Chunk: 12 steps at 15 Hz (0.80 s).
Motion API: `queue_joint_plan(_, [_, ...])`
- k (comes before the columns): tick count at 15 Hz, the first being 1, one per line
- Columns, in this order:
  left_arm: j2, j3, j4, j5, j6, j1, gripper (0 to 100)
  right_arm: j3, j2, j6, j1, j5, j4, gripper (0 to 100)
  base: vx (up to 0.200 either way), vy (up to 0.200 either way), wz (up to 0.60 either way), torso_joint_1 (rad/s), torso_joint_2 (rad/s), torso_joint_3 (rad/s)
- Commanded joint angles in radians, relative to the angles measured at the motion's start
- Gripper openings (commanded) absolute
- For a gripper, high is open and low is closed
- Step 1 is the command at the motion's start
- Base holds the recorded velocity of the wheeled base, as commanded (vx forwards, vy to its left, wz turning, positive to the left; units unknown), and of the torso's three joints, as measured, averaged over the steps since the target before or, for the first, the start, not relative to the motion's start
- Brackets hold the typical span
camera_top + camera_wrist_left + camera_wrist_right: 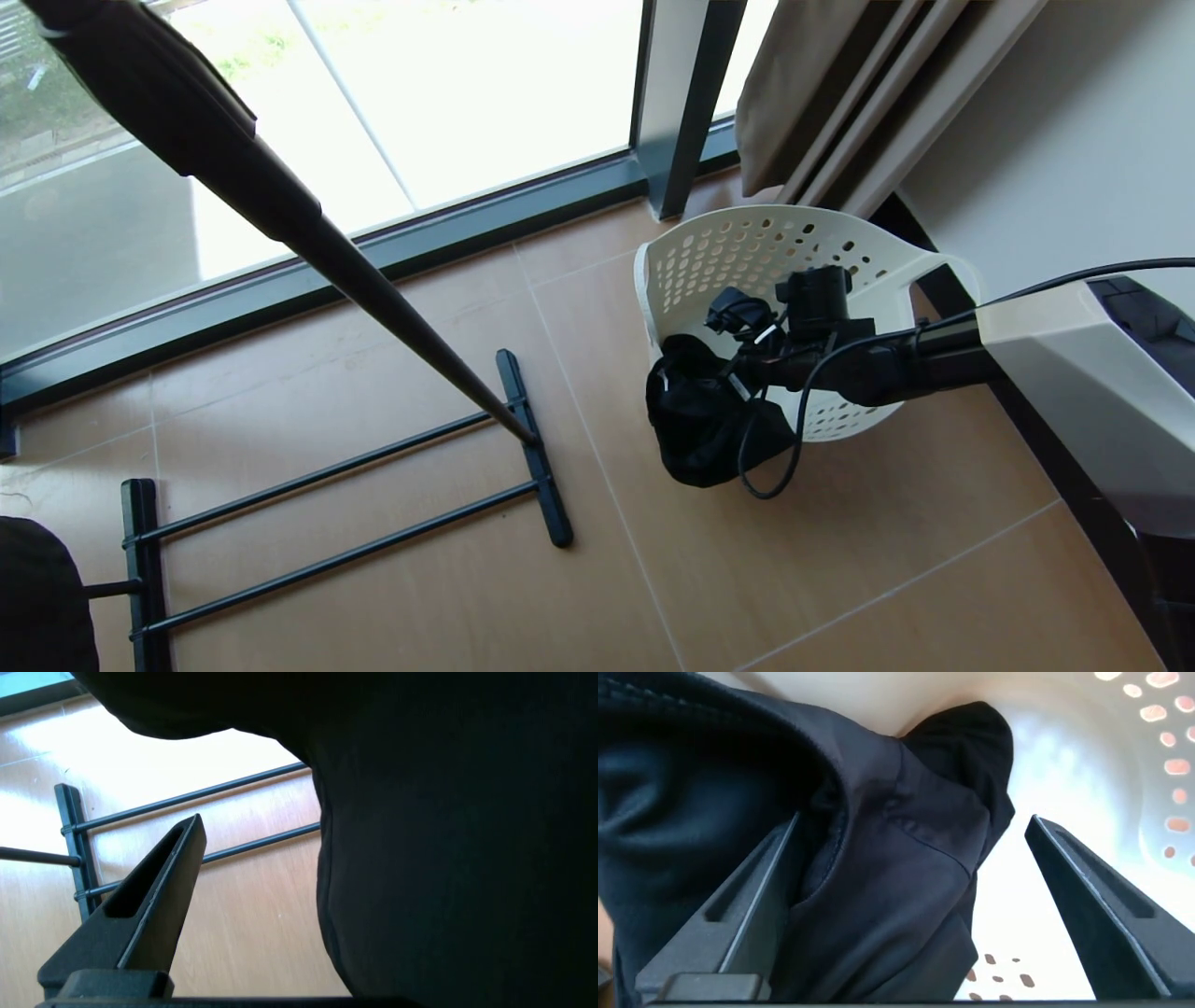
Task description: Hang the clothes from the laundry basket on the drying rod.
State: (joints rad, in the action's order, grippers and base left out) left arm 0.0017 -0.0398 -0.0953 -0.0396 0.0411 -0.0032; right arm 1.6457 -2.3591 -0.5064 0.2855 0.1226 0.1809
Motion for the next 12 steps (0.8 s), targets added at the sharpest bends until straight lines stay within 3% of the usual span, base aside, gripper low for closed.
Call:
queue_joint_plan(1, [0.0, 0.0, 0.0, 0.0, 0.0, 0.0, 100, 0.002, -0.003, 0.002, 0.001, 0.002, 0.0, 100, 0.0, 0.0, 0.0, 0.0, 0.0, 0.0])
queue_joint_plan(2, [0.0, 0.0, 0.0, 0.0, 0.0, 0.0, 100, 0.003, -0.003, 0.008, 0.001, 0.003, 0.002, 0, 0.0, 0.0, 0.0, 0.0, 0.0, 0.0])
queue_joint_plan(8, [0.0, 0.0, 0.0, 0.0, 0.0, 0.0, 100, -0.069, 0.069, 0.017, 0.003, 0.006, 0.005, 0, 0.0, 0.0, 0.0, 0.0, 0.0, 0.0])
queue_joint_plan(10, [0.0, 0.0, 0.0, 0.0, 0.0, 0.0, 100, -0.25, 0.239, 0.017, 0.017, 0.008, 0.094, 0, 0.0, 0.0, 0.0, 0.0, 0.0, 0.0])
queue_joint_plan(12, [0.0, 0.0, 0.0, 0.0, 0.0, 0.0, 100, -0.575, 0.531, 0.022, 0.075, 0.005, 0.276, 0, 0.0, 0.0, 0.0, 0.0, 0.0, 0.0])
